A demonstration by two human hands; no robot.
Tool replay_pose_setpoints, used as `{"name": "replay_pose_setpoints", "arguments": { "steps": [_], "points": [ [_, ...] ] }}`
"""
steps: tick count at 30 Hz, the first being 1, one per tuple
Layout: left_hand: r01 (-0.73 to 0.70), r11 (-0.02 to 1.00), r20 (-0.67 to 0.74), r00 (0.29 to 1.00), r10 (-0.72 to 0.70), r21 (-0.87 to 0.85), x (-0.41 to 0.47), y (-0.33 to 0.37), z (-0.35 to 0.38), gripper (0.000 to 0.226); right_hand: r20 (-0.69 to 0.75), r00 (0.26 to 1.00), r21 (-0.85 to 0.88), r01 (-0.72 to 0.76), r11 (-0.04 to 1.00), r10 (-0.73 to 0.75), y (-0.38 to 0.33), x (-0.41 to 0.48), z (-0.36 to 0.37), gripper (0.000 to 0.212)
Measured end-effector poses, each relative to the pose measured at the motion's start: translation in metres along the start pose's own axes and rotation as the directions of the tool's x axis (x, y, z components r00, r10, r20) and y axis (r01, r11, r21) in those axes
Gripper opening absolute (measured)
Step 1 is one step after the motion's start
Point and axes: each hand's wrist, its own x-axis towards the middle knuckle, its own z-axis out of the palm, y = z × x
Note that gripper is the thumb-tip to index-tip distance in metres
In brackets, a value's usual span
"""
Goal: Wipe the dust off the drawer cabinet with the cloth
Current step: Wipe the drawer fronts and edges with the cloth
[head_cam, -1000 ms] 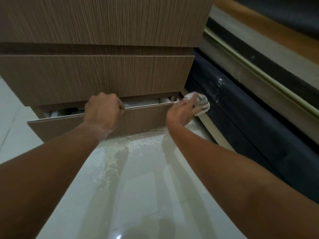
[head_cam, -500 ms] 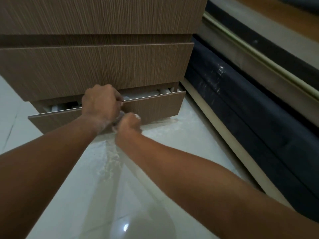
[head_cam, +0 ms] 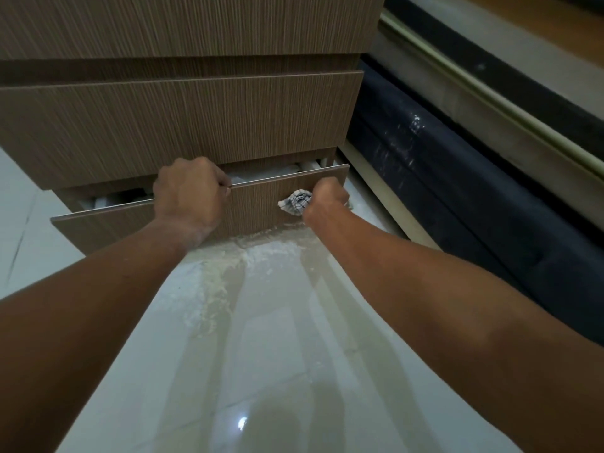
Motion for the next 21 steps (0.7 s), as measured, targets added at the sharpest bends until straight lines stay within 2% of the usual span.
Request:
{"name": "replay_pose_setpoints", "arguments": {
  "steps": [3, 5, 7, 9, 11, 13, 15, 18, 21],
  "points": [
    [0.002, 1.000, 0.001, 1.000, -0.002, -0.002, 0.000, -0.002, 0.001, 0.018, 0.101, 0.990, -0.040, 0.099, 0.994, -0.094, -0.008, -0.016, -0.001, 0.059],
    [0.000, 1.000, 0.003, 1.000, 0.000, -0.006, 0.000, -0.002, 0.001, 0.017, 0.020, 0.980, 0.018, 0.199, 0.980, -0.199, -0.016, -0.026, 0.003, 0.065],
    [0.006, 1.000, 0.001, 1.000, -0.006, -0.003, -0.001, -0.001, 0.002, 0.016, -0.029, 0.934, -0.015, 0.355, 0.935, -0.355, -0.022, -0.039, 0.005, 0.067],
    [0.020, 1.000, -0.013, 1.000, -0.020, 0.006, -0.002, 0.000, 0.003, 0.016, 0.083, 0.883, -0.139, 0.469, 0.872, -0.462, -0.016, -0.055, 0.004, 0.067],
    [0.018, 1.000, -0.022, 1.000, -0.017, 0.014, -0.005, 0.001, 0.003, 0.018, 0.300, 0.845, -0.230, 0.514, 0.826, -0.442, -0.001, -0.084, 0.000, 0.068],
    [0.002, 1.000, -0.002, 1.000, -0.002, 0.003, -0.008, -0.001, 0.000, 0.022, 0.481, 0.777, -0.347, 0.594, 0.726, -0.406, 0.018, -0.109, -0.004, 0.069],
    [-0.023, 1.000, 0.051, 0.998, 0.022, 0.004, -0.010, -0.007, -0.003, 0.025, 0.553, 0.669, -0.336, 0.724, 0.602, -0.496, 0.034, -0.122, -0.009, 0.069],
    [-0.027, 0.994, 0.068, 0.997, 0.020, 0.108, -0.016, -0.023, -0.011, 0.026, 0.520, 0.518, -0.230, 0.851, 0.472, -0.679, 0.035, -0.123, -0.014, 0.072],
    [0.067, 0.982, 0.024, 0.997, -0.072, 0.177, -0.024, -0.046, -0.022, 0.021, 0.487, 0.444, -0.221, 0.896, 0.386, -0.752, 0.028, -0.109, -0.007, 0.074]
  ]
}}
